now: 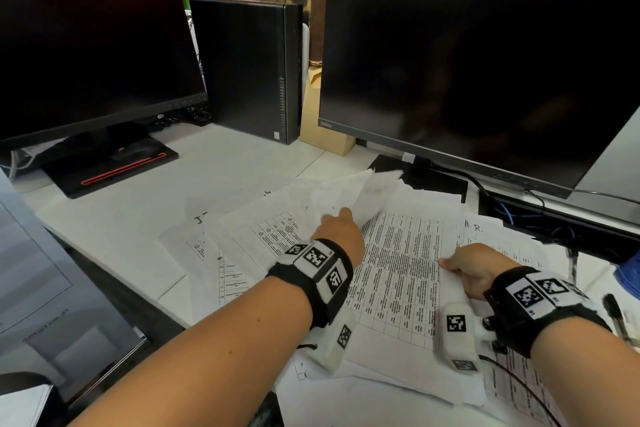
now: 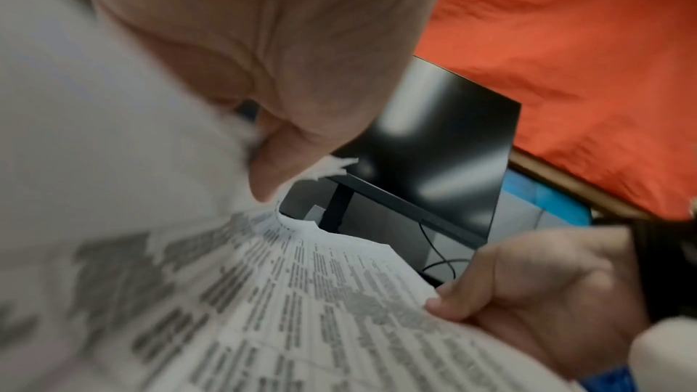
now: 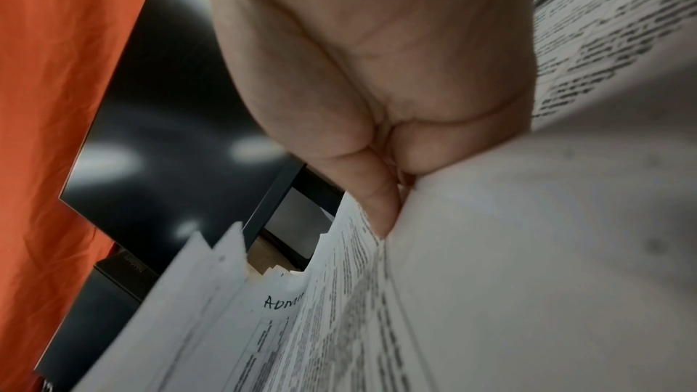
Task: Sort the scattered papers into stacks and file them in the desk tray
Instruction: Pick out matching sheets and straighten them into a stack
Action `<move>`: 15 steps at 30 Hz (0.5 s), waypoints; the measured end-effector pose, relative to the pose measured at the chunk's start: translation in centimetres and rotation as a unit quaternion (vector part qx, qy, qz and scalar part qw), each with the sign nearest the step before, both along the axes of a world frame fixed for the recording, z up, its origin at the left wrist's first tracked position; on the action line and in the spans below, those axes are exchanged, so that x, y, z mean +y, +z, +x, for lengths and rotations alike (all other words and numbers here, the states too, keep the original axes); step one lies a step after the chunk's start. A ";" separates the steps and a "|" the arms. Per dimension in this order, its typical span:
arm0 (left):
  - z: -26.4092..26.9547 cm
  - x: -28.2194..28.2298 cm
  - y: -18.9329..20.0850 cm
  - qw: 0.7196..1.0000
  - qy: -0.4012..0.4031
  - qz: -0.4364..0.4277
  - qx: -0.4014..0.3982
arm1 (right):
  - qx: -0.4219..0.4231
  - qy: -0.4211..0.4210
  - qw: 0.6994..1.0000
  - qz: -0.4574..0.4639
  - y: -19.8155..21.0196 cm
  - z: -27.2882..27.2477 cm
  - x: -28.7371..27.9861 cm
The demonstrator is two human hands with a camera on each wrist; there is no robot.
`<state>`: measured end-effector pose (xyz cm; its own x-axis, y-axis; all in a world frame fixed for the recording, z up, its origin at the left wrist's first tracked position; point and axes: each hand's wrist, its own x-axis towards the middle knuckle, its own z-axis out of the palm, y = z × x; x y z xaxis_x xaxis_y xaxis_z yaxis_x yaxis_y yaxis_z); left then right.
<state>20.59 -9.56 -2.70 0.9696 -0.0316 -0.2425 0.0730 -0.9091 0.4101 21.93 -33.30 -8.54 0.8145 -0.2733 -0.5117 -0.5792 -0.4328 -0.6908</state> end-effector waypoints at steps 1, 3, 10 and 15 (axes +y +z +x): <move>0.3 -0.1 -0.4 0.999 -0.006 -0.044 0.019 | -0.001 -0.011 1.000 0.011 0.1 -0.1 0.1; 0.3 0.5 -0.6 0.994 0.015 -0.106 0.018 | 0.002 -0.019 0.999 0.033 0.2 -0.4 0.3; 0.0 5.9 0.6 0.927 0.015 -0.352 0.128 | -0.008 -0.066 0.977 0.202 3.5 -3.5 1.6; -1.1 9.3 1.3 0.861 -0.035 -0.473 0.183 | -0.078 -0.019 0.963 0.256 6.1 -6.1 2.6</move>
